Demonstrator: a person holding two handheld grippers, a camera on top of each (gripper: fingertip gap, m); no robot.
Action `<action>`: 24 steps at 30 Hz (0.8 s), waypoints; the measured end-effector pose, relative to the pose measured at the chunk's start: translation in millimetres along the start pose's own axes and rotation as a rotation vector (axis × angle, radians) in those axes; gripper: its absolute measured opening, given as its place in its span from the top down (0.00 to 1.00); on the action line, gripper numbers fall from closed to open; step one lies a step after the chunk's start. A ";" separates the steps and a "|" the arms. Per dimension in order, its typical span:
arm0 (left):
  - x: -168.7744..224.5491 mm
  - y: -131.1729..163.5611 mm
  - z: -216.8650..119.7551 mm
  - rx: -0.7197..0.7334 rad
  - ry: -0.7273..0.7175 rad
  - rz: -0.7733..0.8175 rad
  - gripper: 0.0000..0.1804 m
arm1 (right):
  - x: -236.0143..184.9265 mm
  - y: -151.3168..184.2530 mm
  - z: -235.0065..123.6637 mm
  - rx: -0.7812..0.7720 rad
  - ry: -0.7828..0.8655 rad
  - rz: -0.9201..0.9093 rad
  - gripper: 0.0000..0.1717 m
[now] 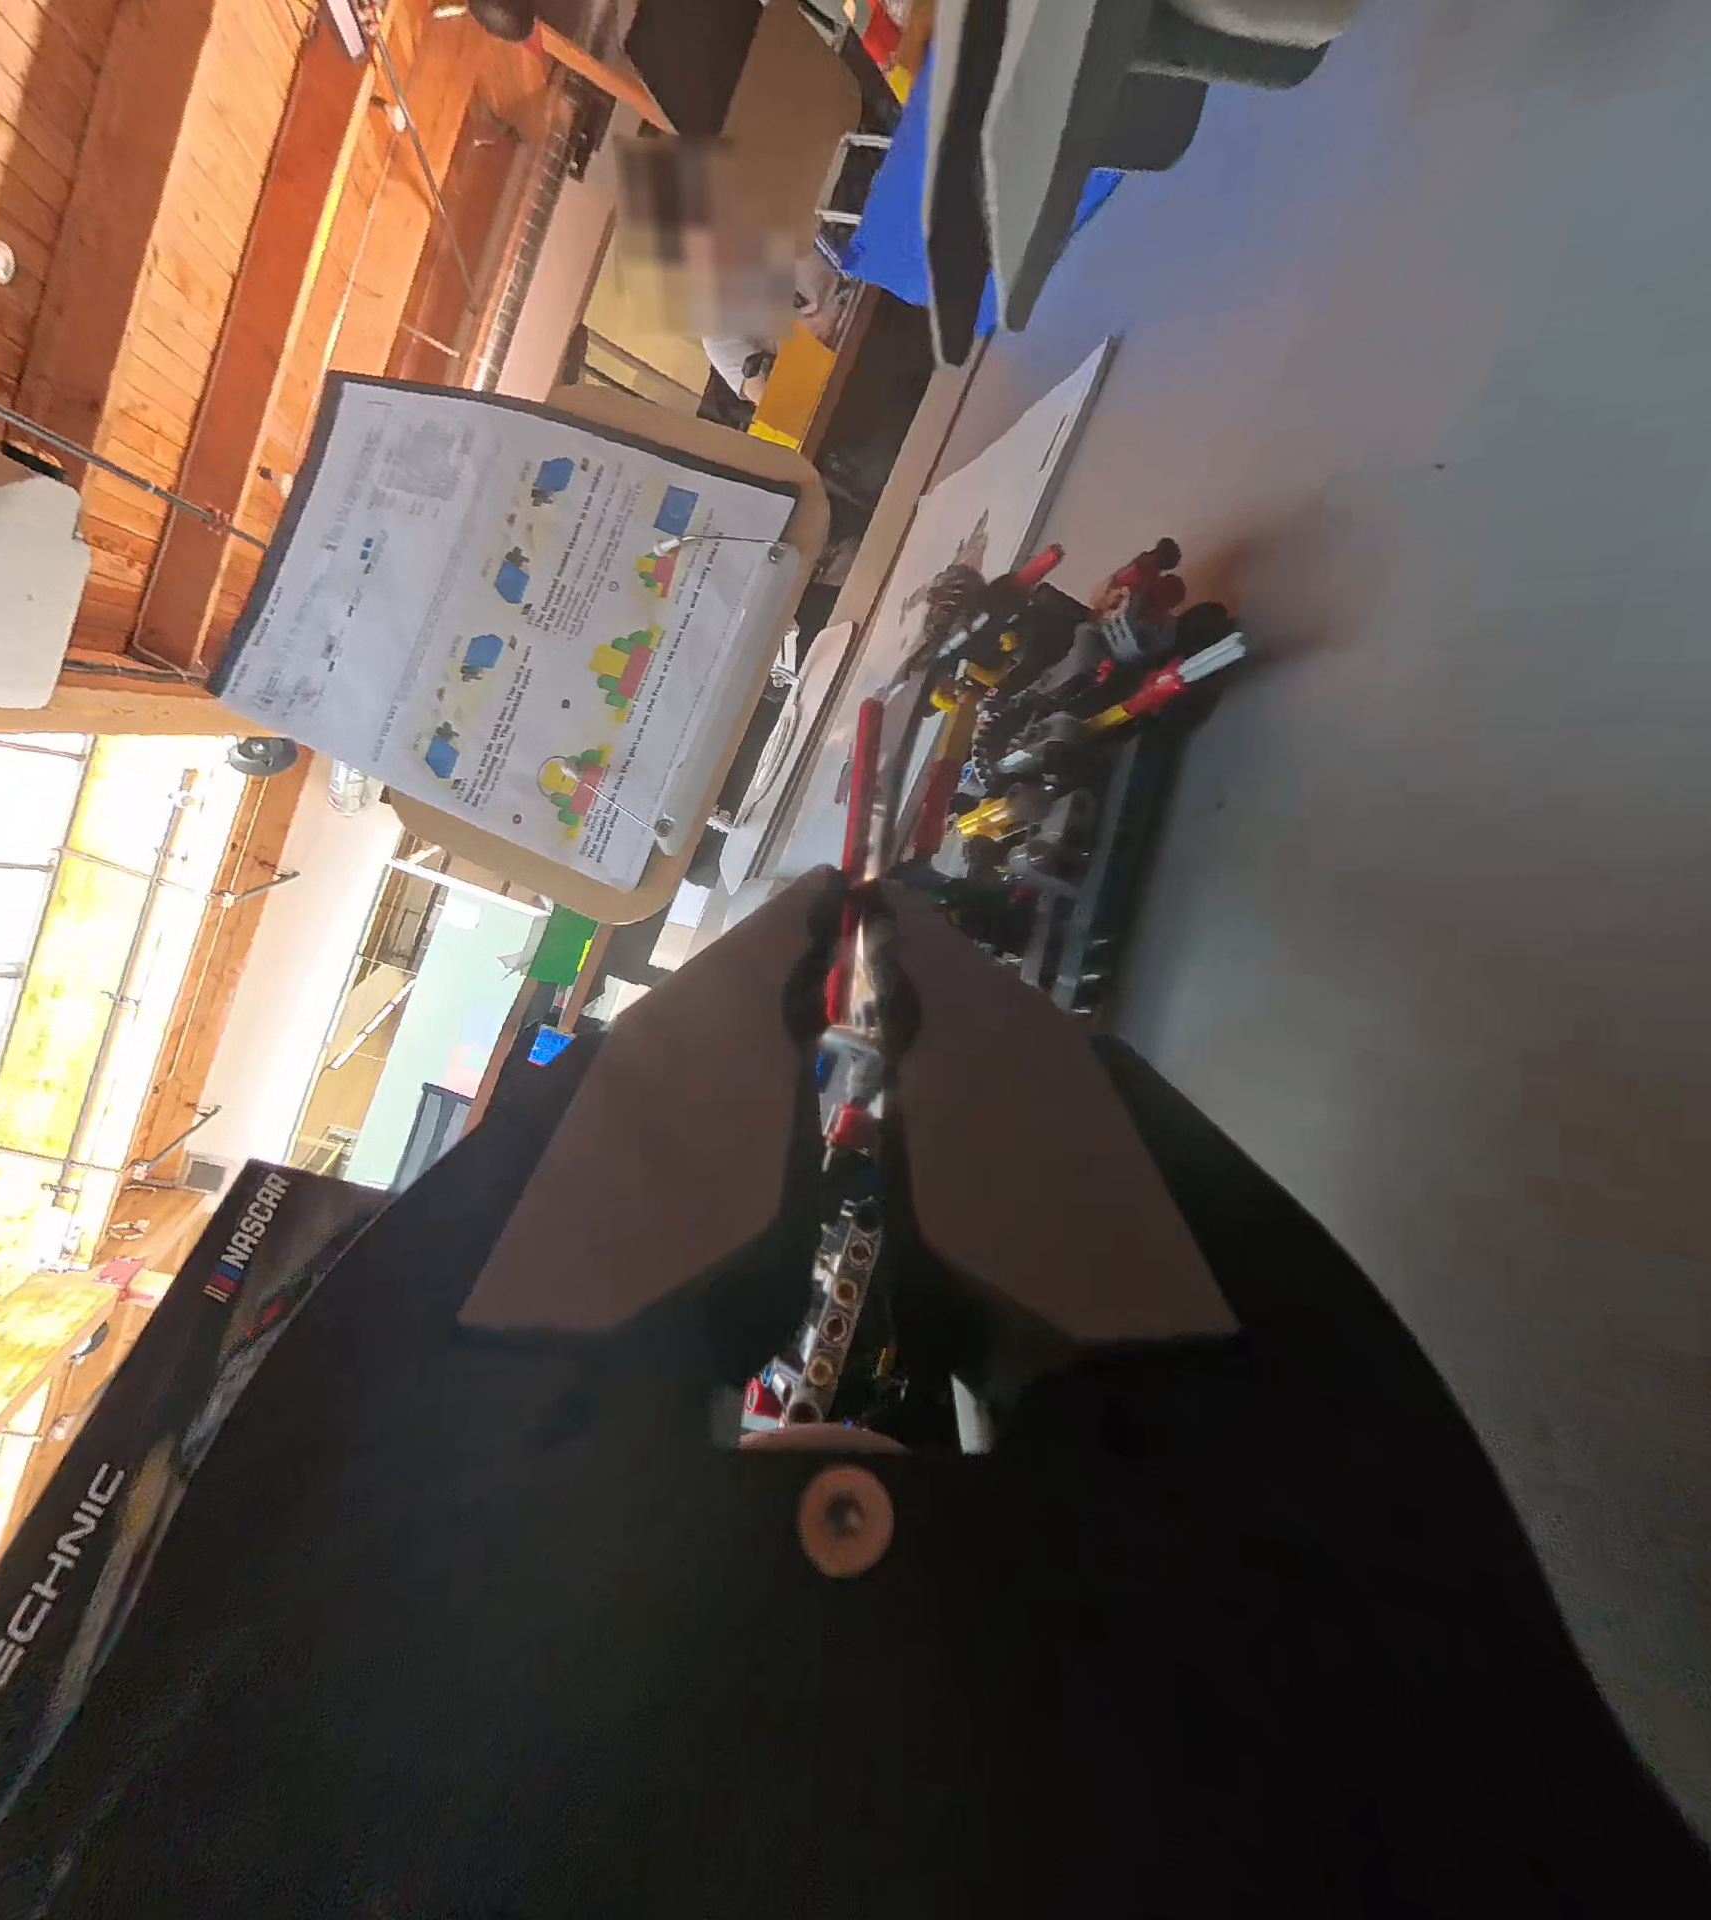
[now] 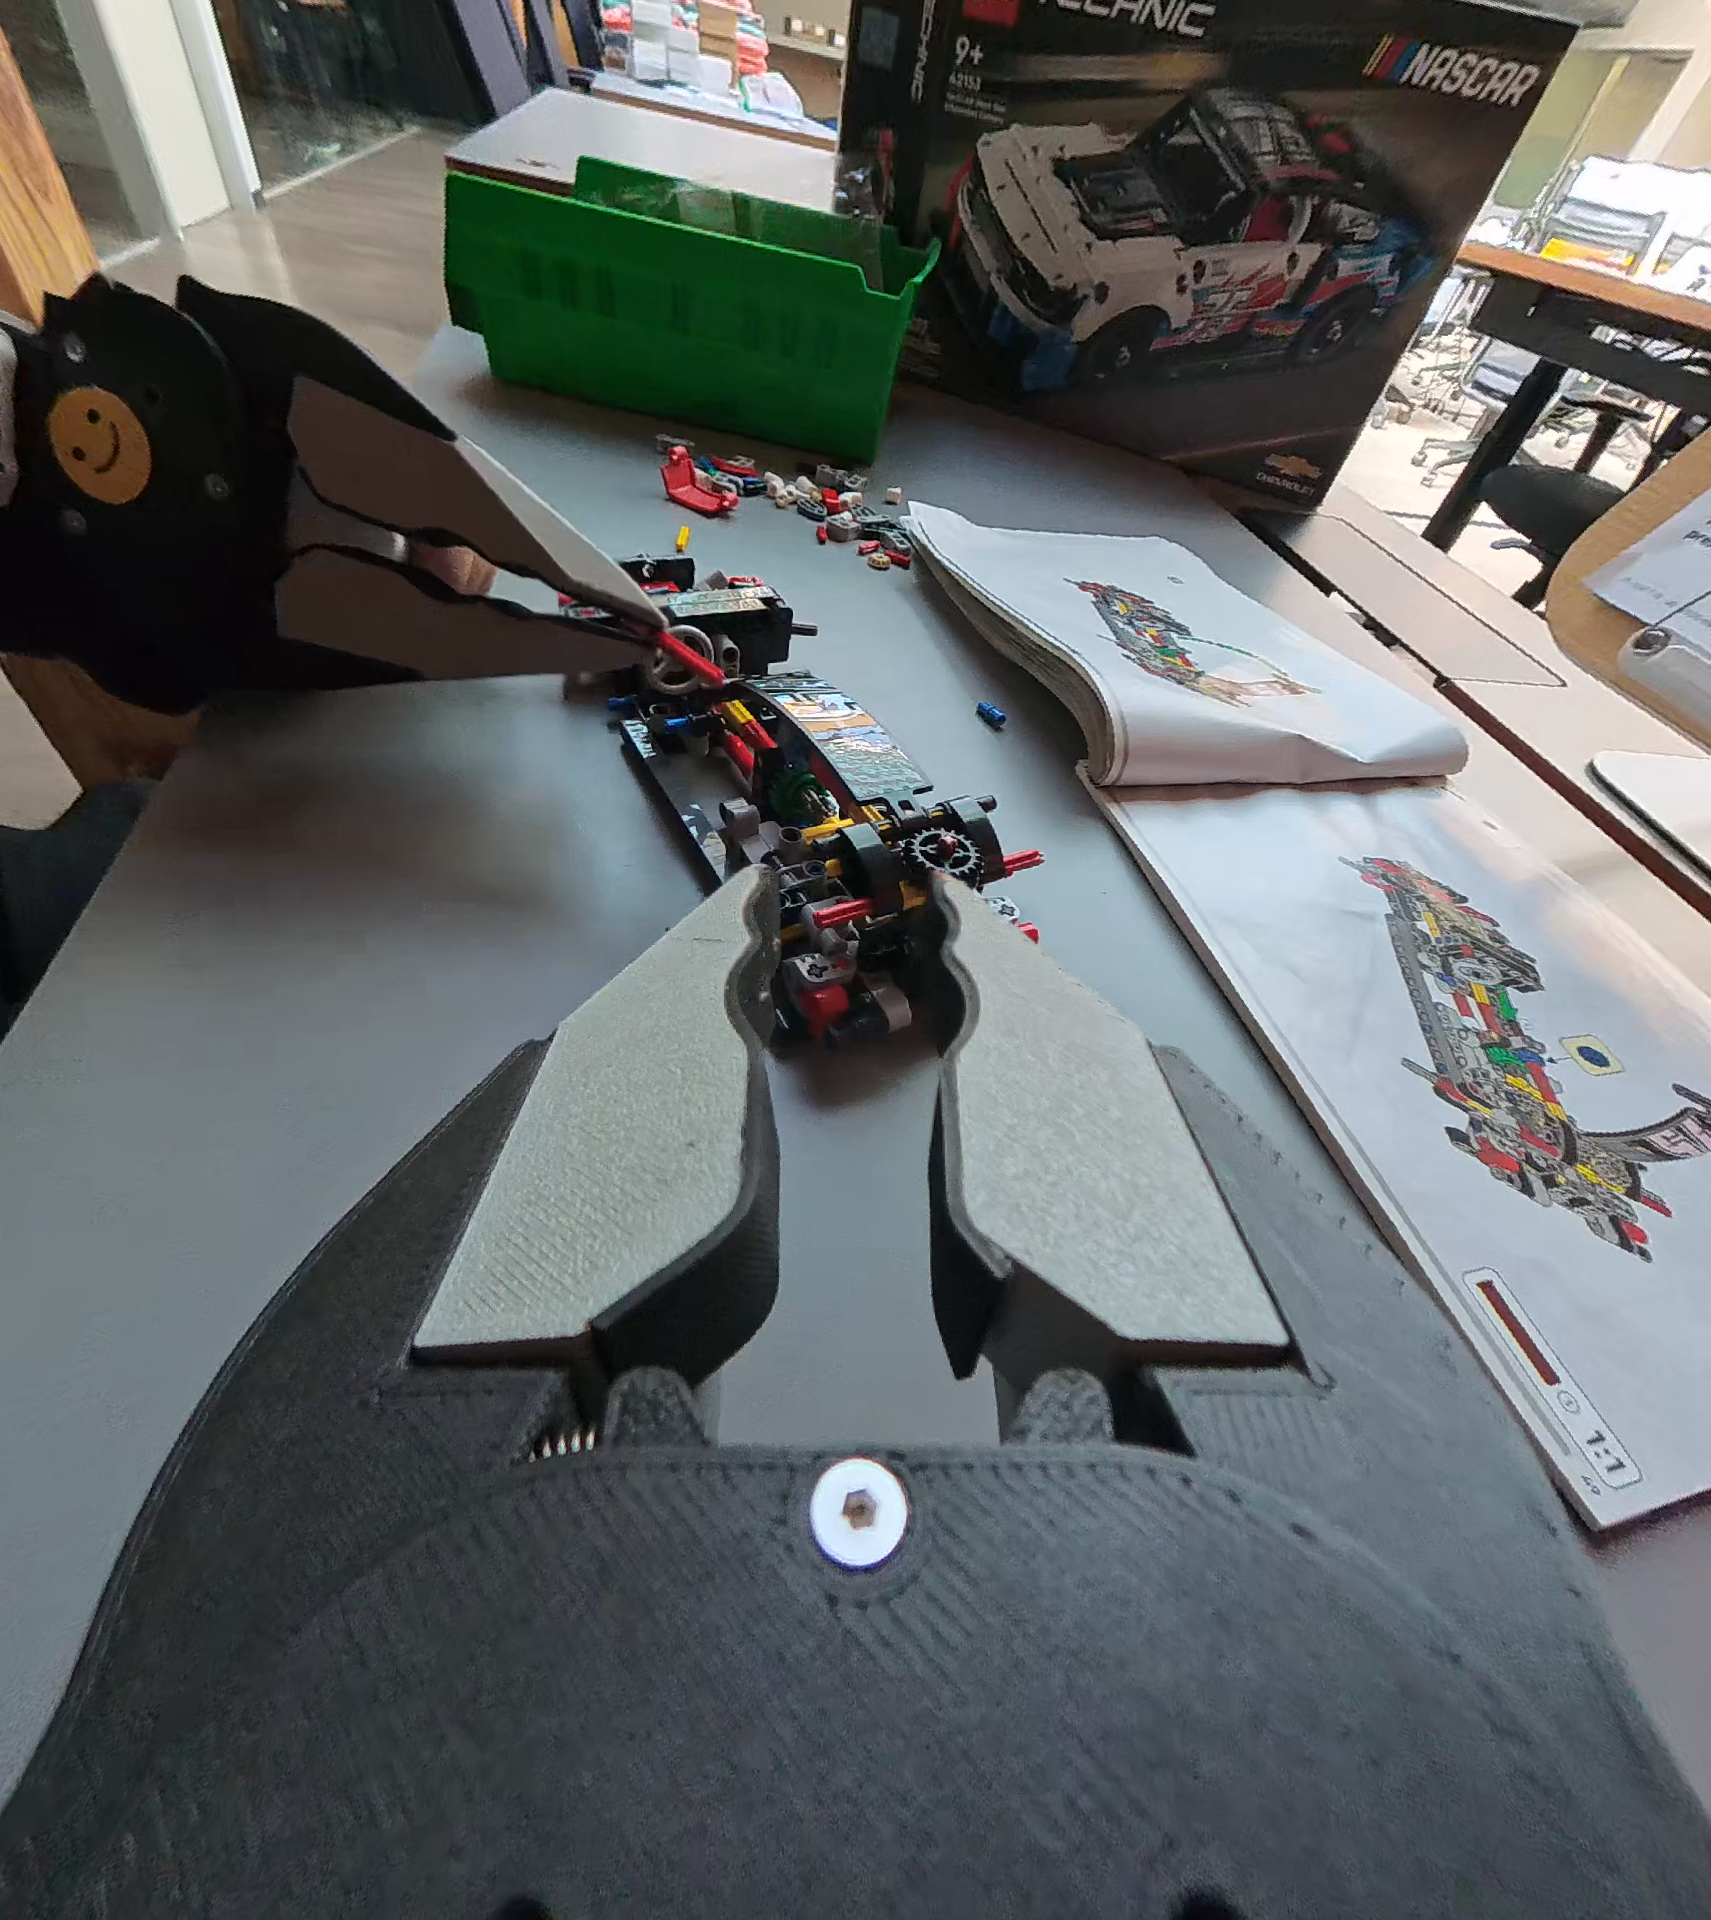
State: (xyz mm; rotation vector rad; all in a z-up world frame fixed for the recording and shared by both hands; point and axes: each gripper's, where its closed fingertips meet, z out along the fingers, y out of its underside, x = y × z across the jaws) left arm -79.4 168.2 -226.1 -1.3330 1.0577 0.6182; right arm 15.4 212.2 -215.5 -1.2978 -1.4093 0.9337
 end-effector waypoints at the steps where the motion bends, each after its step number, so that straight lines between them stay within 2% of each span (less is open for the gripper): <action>1: -4.6 0.6 -1.3 0.001 -0.012 -0.030 1.00 | 0.5 -0.7 -0.8 0.003 0.006 0.001 0.86; 4: -20.3 11.9 -7.0 -0.031 -0.039 -0.135 1.00 | -3.2 -1.5 -1.7 0.001 0.006 -0.007 0.86; 7: -48.6 32.3 -17.2 -0.092 -0.100 -0.174 0.99 | -10.6 4.0 1.6 -0.039 -0.005 -0.043 0.85; 10: -81.6 60.8 -27.5 -0.177 -0.136 -0.236 1.00 | -15.6 8.9 5.7 -0.071 -0.009 -0.082 0.86; 12: -92.4 89.9 -32.1 -0.277 -0.112 -0.302 1.00 | -15.7 10.9 6.8 -0.082 -0.007 -0.090 0.85; 16: -87.0 144.6 -47.7 -0.456 -0.024 -0.419 1.00 | -10.7 9.4 3.7 -0.069 0.006 -0.071 0.85; 20: -78.0 167.0 -75.3 -0.504 0.013 -0.511 1.00 | -6.0 10.3 1.6 -0.065 0.009 -0.047 0.85; 24: -71.9 202.1 -94.8 -0.599 0.049 -0.571 1.00 | -2.6 13.4 3.4 -0.073 0.017 -0.032 0.86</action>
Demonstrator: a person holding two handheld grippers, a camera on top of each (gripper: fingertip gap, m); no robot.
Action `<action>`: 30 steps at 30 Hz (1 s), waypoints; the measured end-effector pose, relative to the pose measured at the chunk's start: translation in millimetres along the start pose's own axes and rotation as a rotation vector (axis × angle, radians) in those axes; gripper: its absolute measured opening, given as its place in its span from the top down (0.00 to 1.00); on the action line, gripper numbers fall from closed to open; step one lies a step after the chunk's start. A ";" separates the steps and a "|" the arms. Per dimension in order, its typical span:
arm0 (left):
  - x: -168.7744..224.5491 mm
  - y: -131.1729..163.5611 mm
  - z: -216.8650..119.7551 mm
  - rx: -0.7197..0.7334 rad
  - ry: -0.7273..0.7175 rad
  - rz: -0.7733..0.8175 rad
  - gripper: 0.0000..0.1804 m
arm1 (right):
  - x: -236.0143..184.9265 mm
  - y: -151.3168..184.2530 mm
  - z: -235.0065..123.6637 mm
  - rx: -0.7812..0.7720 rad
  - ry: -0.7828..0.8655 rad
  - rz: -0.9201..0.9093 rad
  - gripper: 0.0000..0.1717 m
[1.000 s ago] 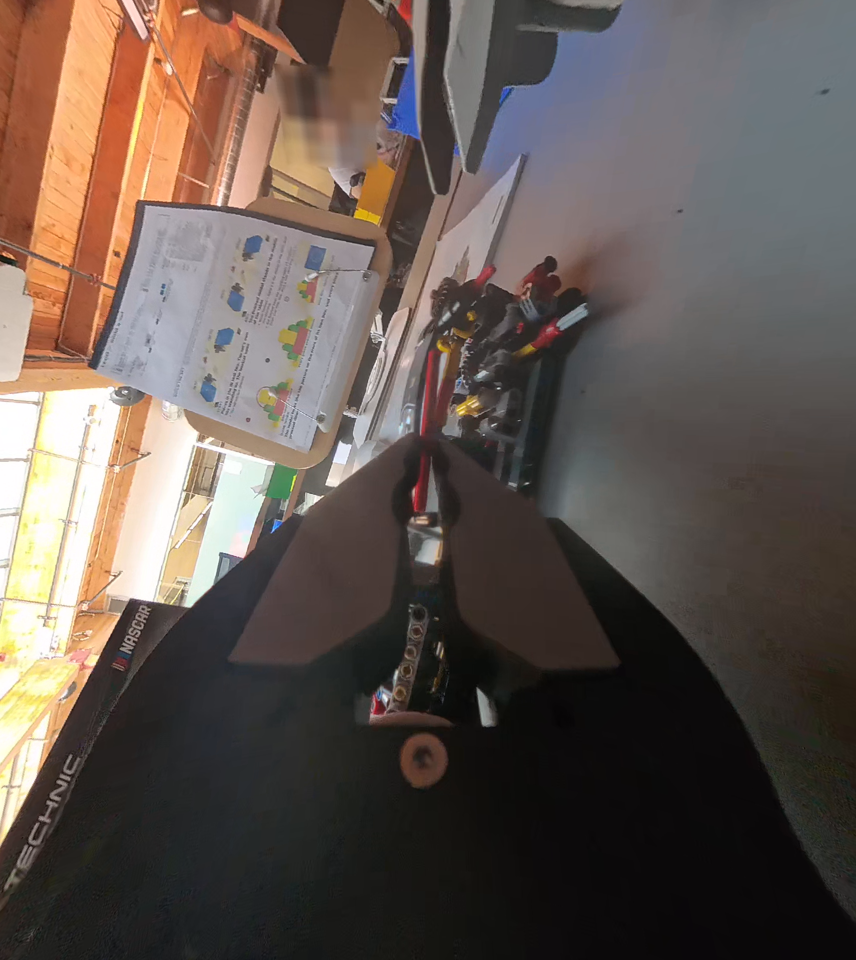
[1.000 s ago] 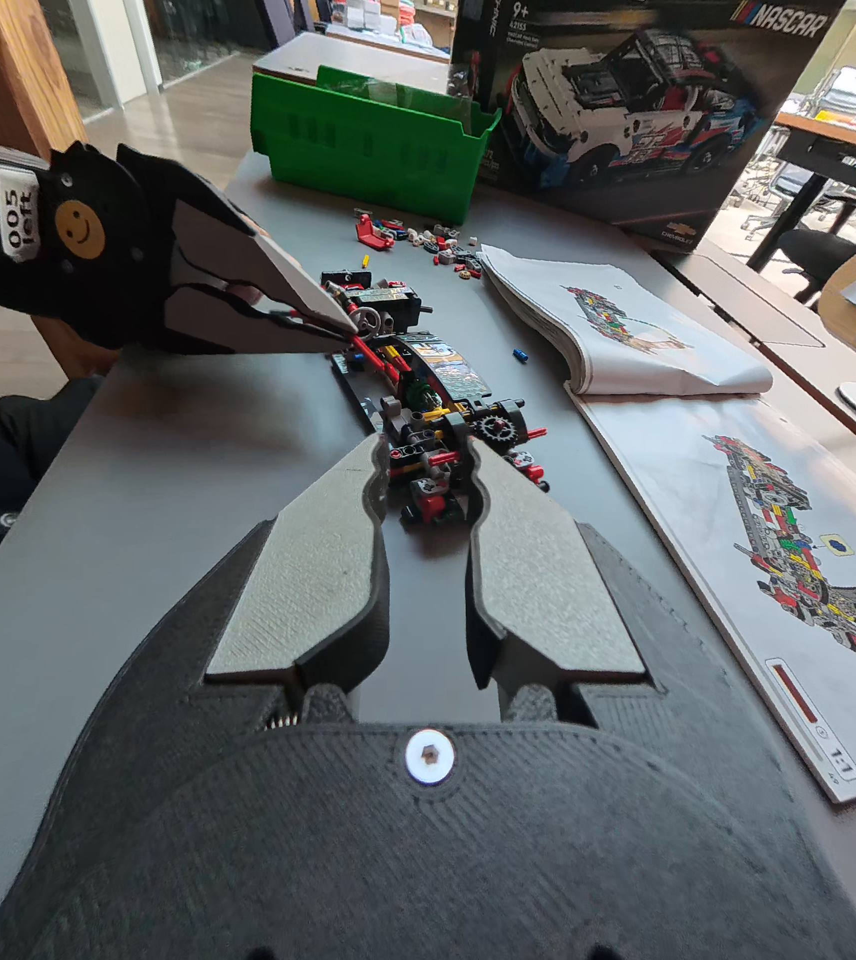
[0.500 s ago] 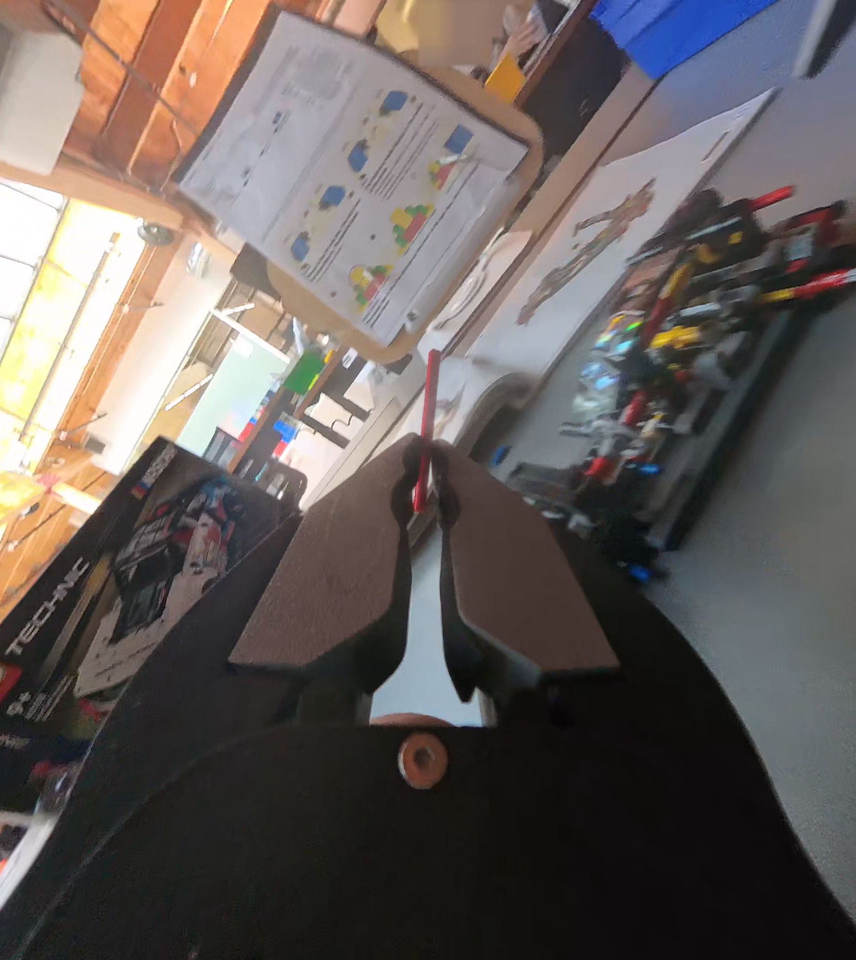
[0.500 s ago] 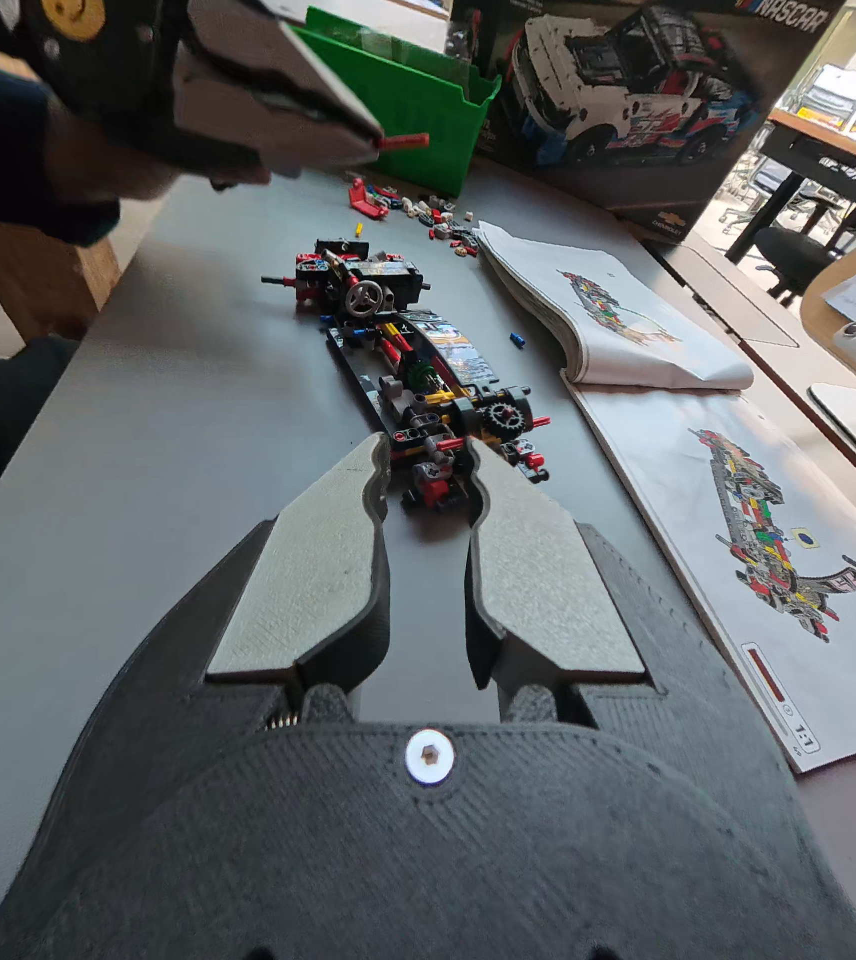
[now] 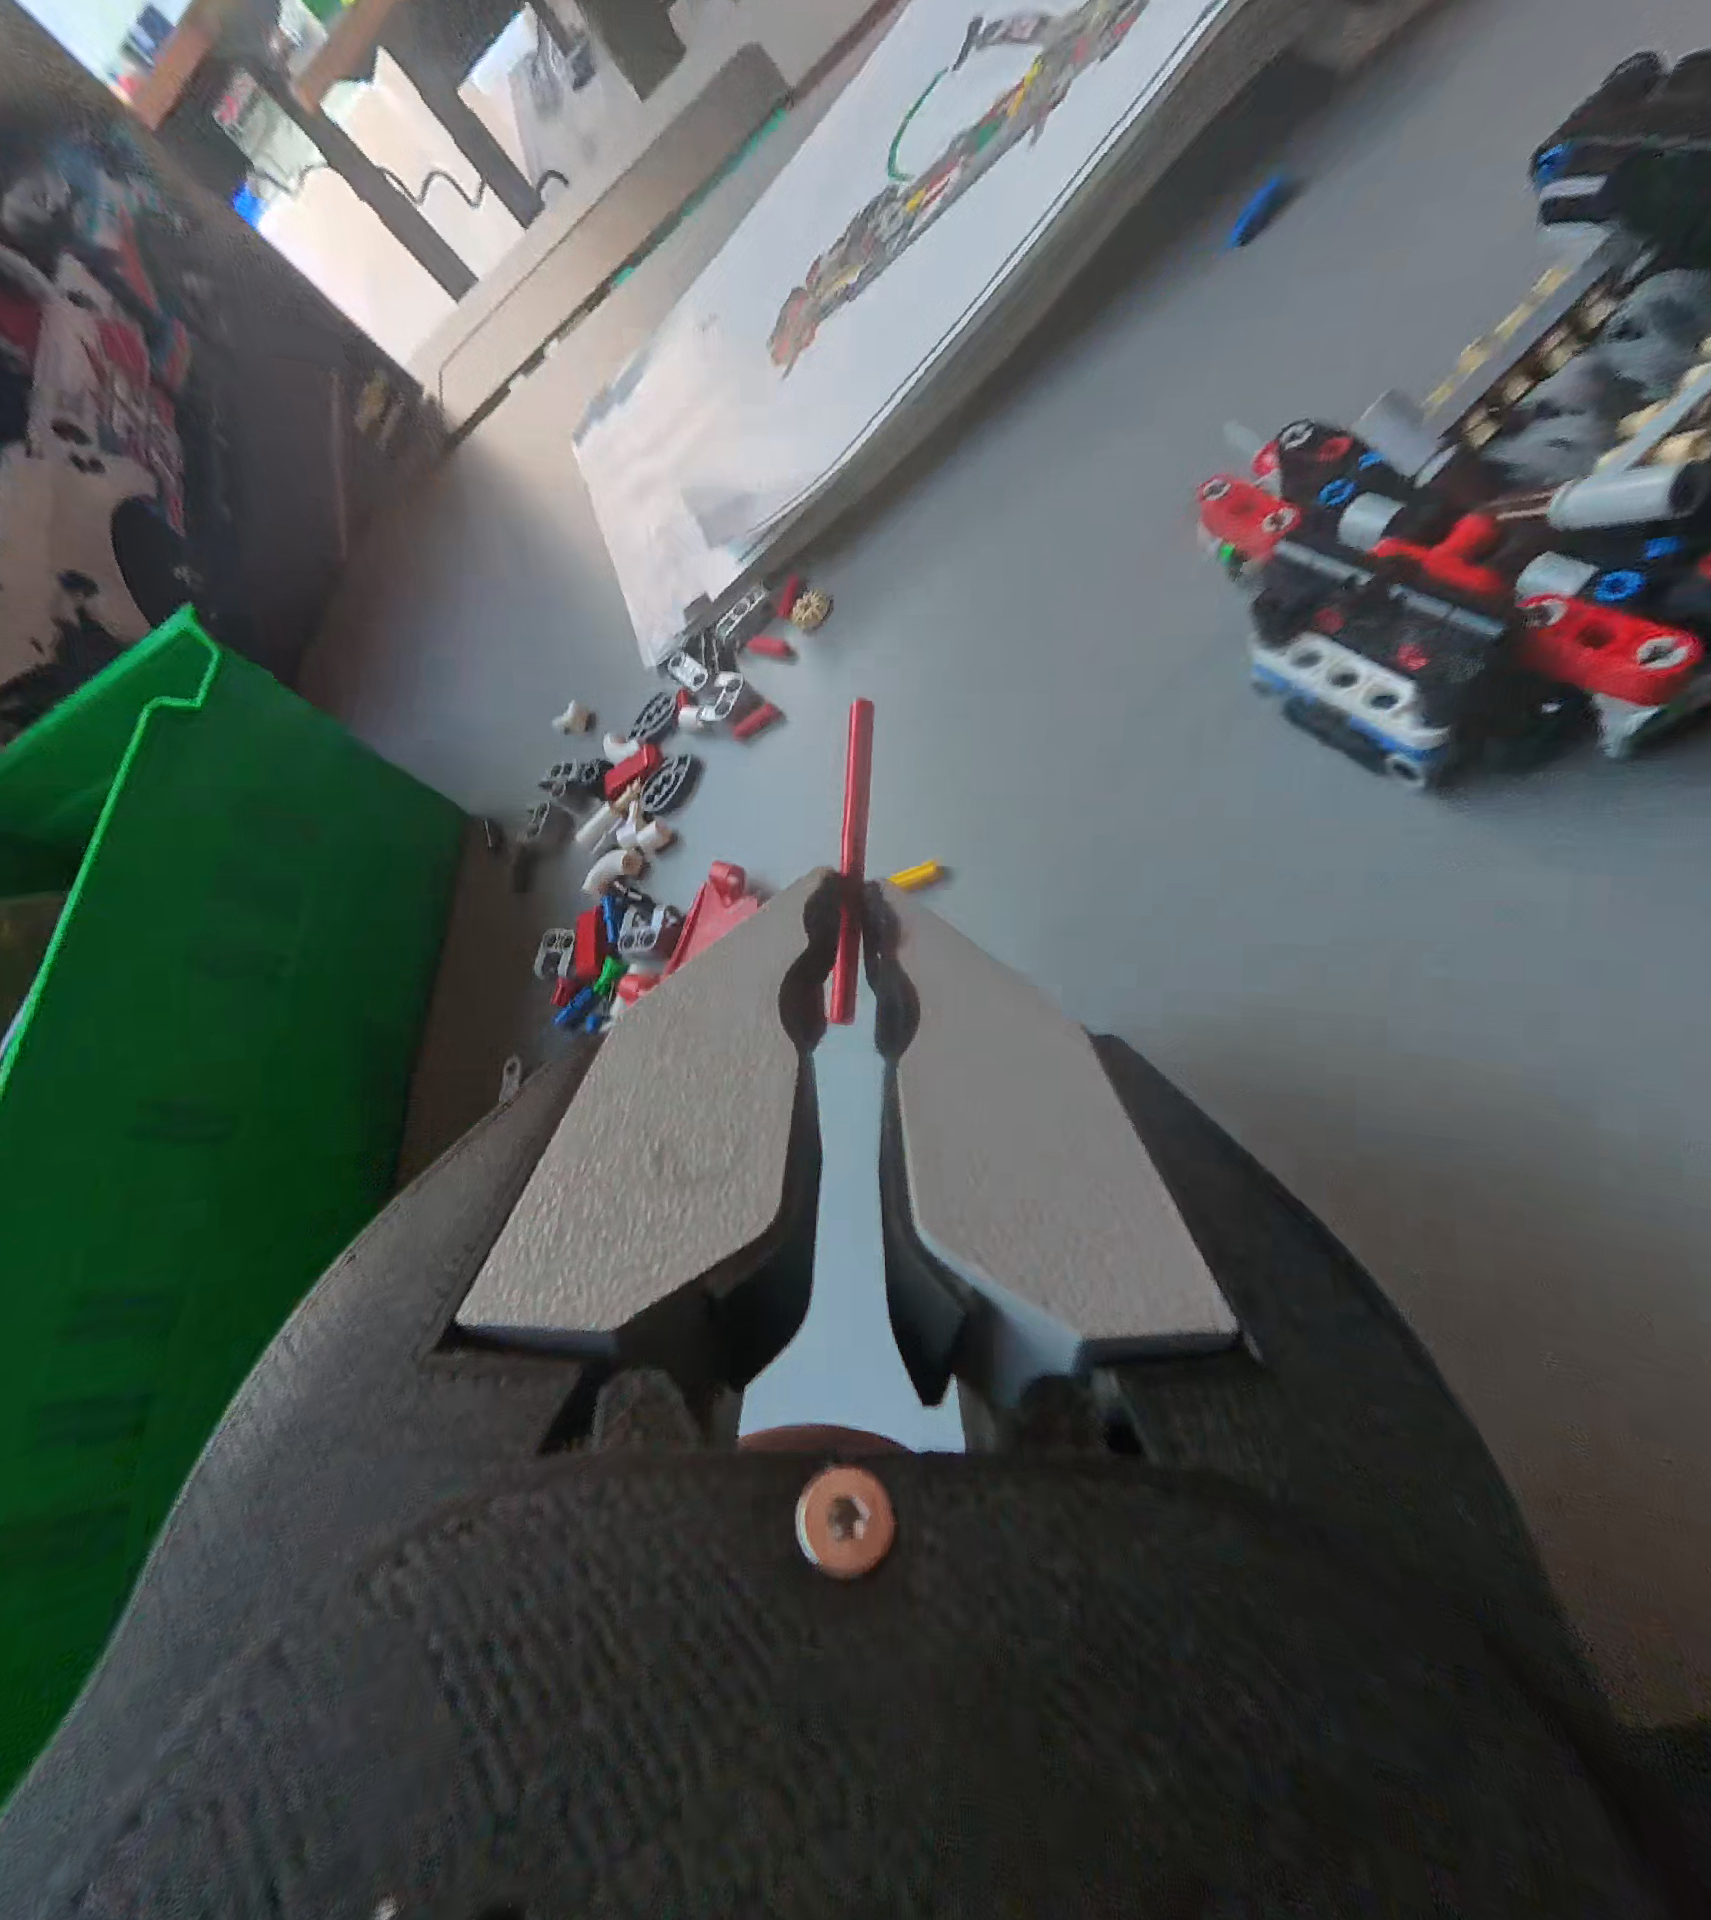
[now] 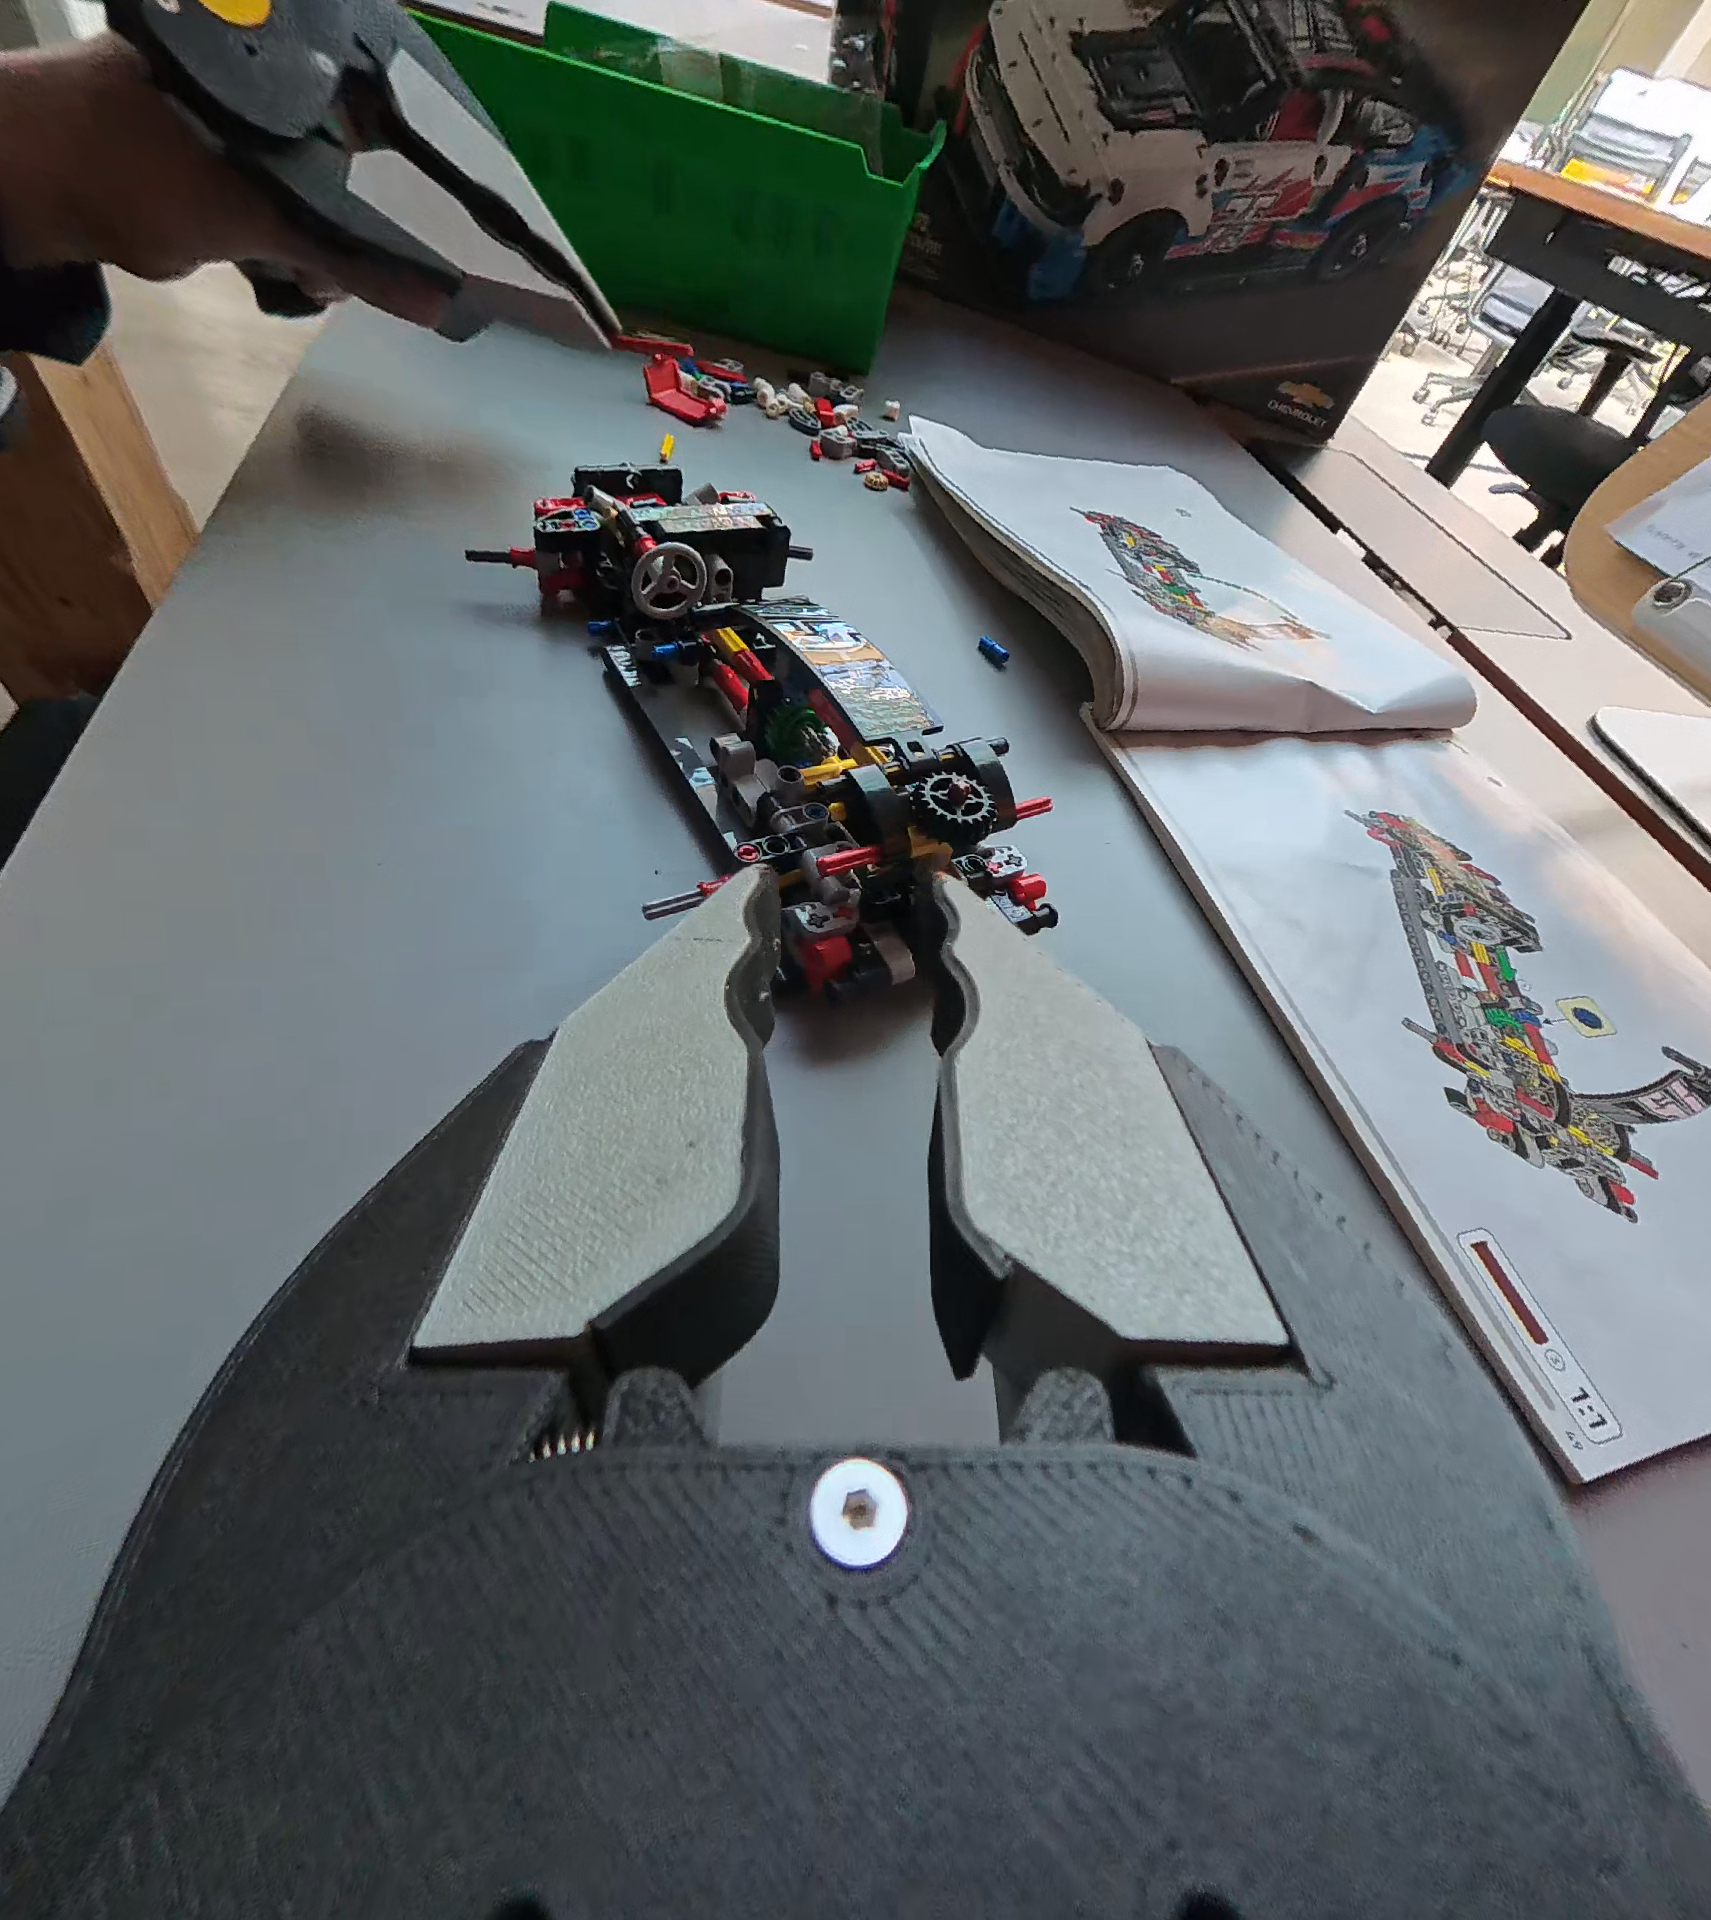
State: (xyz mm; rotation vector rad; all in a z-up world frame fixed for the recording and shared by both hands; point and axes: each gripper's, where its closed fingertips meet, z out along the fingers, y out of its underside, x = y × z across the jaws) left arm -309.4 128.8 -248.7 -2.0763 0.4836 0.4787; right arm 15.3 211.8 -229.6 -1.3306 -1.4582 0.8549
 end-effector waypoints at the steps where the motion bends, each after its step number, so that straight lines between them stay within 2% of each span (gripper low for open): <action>1: -3.7 5.6 2.6 -0.021 0.008 -0.025 1.00 | 1.0 0.2 0.3 0.000 0.006 0.000 0.86; 4: -5.6 6.7 8.1 -0.004 0.055 -0.047 1.00 | 5.5 0.6 0.2 -0.002 0.036 -0.001 0.86; 9: -0.4 21.8 20.1 -0.043 0.124 0.007 1.00 | 19.4 3.8 -5.3 -0.009 0.122 -0.012 0.86; 14: -10.1 39.7 26.9 -0.094 0.155 -0.085 0.98 | 41.1 8.6 -13.3 -0.021 0.241 -0.008 0.86; 16: -13.2 35.6 28.6 -0.077 0.148 -0.105 0.88 | 48.8 10.3 -16.2 -0.024 0.283 0.001 0.86; 23: -17.1 22.2 24.7 0.021 0.180 -0.150 0.83 | 71.8 20.0 -22.5 -0.085 0.438 -0.009 0.86; 30: -27.3 12.3 19.0 0.110 0.121 -0.161 0.84 | 82.6 25.3 -25.3 -0.125 0.512 -0.017 0.86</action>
